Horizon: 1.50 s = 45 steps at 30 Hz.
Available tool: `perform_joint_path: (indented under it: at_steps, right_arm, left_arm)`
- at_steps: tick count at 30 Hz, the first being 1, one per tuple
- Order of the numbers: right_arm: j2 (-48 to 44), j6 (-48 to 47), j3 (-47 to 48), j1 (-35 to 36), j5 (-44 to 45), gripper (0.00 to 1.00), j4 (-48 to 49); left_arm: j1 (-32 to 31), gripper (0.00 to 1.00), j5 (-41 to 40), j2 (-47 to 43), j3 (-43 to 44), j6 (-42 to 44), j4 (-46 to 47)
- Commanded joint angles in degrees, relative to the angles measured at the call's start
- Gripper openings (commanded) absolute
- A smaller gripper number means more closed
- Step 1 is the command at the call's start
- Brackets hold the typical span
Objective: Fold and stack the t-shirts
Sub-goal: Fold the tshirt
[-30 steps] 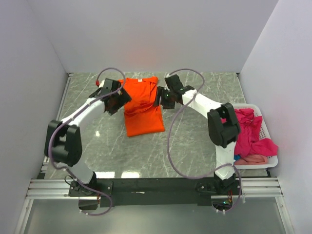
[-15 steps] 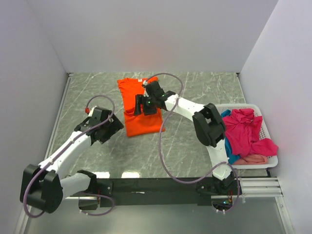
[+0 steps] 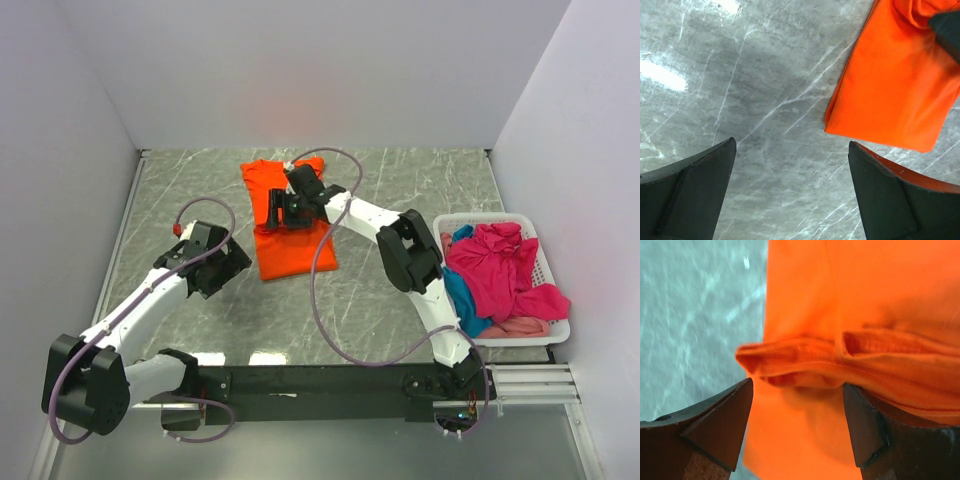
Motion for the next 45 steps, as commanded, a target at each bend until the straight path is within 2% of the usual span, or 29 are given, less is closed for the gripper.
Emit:
perform_joint_path:
  at_steps: [1, 4, 7, 10, 14, 18, 21, 22, 27, 32, 34, 39, 40, 42, 45]
  right_arm:
    - [2.35, 2.36, 5.69, 0.42, 6.18, 0.79, 5.38]
    - [5.16, 2.89, 11.13, 0.24, 10.57, 0.79, 6.17]
    - [7.28, 3.24, 17.81, -0.63, 11.29, 0.79, 3.63]
    - [3.8, 2.63, 16.96, -1.6, 10.77, 0.79, 2.3]
    - [-8.33, 1.92, 2.39, -2.66, 11.65, 0.8, 6.34]
    - [-21.43, 3.15, -19.46, -3.89, 12.43, 0.79, 9.42]
    - [-29.0, 4.47, -31.08, -5.56, 10.95, 0.78, 8.56]
    - [-31.62, 4.82, -33.74, -5.82, 10.42, 0.77, 8.54]
    - [-35.6, 6.93, -44.11, -6.97, 6.38, 0.72, 8.44]
    - [-34.12, 8.61, -47.65, -6.97, 1.28, 0.62, 10.83]
    - [-32.45, 9.04, -47.39, -6.97, 0.14, 0.53, 10.74]
    - [-31.47, 10.1, -49.49, -6.97, -2.51, 0.5, 12.5]
    - [-31.3, 10.1, -49.5, -6.97, -2.42, 0.49, 12.15]
    - [-31.12, 10.1, -49.76, -6.88, -2.33, 0.45, 11.88]
    - [-31.12, 10.01, -50.2, -6.88, -1.37, 0.43, 12.41]
  left_arm:
    - [-0.02, 0.99, -1.62, -0.52, 2.14, 0.99, -0.21]
    - [-0.02, 0.99, -1.01, -0.53, 1.61, 1.16, 0.15]
    - [-0.02, 0.99, 0.49, -0.61, 0.91, 1.34, 1.02]
    - [-0.02, 0.99, 2.59, -0.44, 0.29, 1.86, 3.56]
    - [-0.02, 0.99, 7.43, 1.05, -0.23, 2.83, 8.75]
    - [-0.11, 0.99, 10.59, 5.43, -0.06, 3.97, 13.32]
    - [-0.11, 0.98, 12.79, 9.22, 0.82, 5.03, 14.64]
    - [-0.11, 0.92, 13.41, 10.1, 1.17, 5.64, 14.91]
    - [-0.11, 0.8, 17.45, 15.55, 0.73, 6.43, 18.68]
    - [-0.2, 0.57, 17.28, 20.64, 1.87, 7.05, 19.66]
    - [-0.2, 0.47, 17.37, 21.97, 2.4, 7.49, 19.31]
    - [-0.28, 0.39, 16.58, 24.96, 1.7, 8.28, 19.3]
    - [-0.2, 0.31, 16.49, 25.48, 2.05, 8.37, 19.13]
    - [-0.28, 0.23, 17.19, 26.72, 2.31, 8.63, 19.3]
    - [-0.2, 0.01, 18.07, 27.6, 2.23, 8.9, 20.27]
